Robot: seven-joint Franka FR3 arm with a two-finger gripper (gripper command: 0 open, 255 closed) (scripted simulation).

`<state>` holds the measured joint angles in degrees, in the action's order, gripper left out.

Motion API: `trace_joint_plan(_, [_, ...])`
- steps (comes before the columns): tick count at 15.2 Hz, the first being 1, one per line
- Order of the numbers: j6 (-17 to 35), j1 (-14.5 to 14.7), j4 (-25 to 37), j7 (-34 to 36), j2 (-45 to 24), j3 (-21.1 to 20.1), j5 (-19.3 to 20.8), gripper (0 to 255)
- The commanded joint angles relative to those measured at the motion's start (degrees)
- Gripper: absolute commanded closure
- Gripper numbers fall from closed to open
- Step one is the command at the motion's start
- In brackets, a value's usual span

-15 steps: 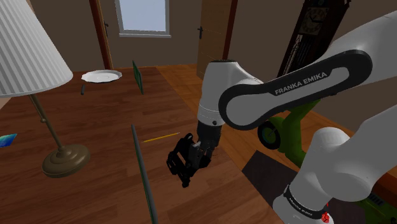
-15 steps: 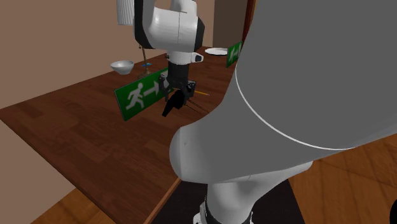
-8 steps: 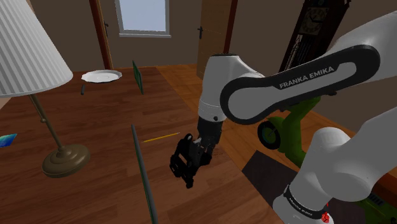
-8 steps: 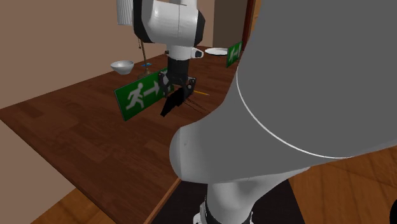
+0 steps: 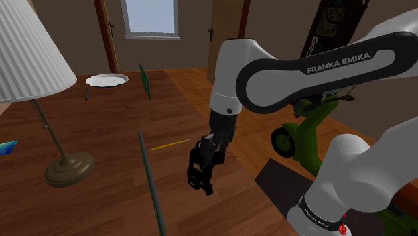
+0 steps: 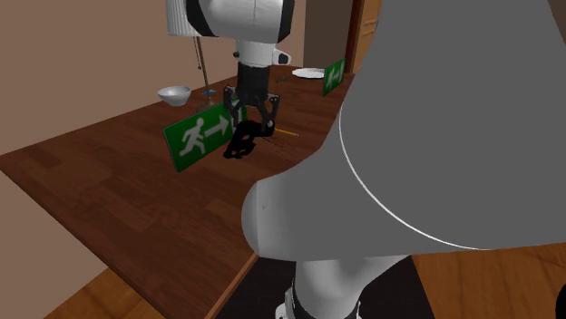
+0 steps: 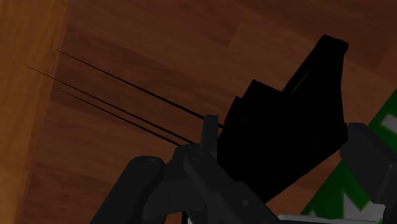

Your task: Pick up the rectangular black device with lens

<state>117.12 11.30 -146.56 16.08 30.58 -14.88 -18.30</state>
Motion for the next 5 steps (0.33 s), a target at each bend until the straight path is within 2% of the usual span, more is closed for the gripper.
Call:
trace_joint_plan(1, [-1.8, 0.0, 1.3, 0.4, 0.5, 0.1, 0.2, 255])
trace_joint_plan(5, [-3.6, -0.1, 2.6, 0.7, 1.0, 0.4, 0.5, 255])
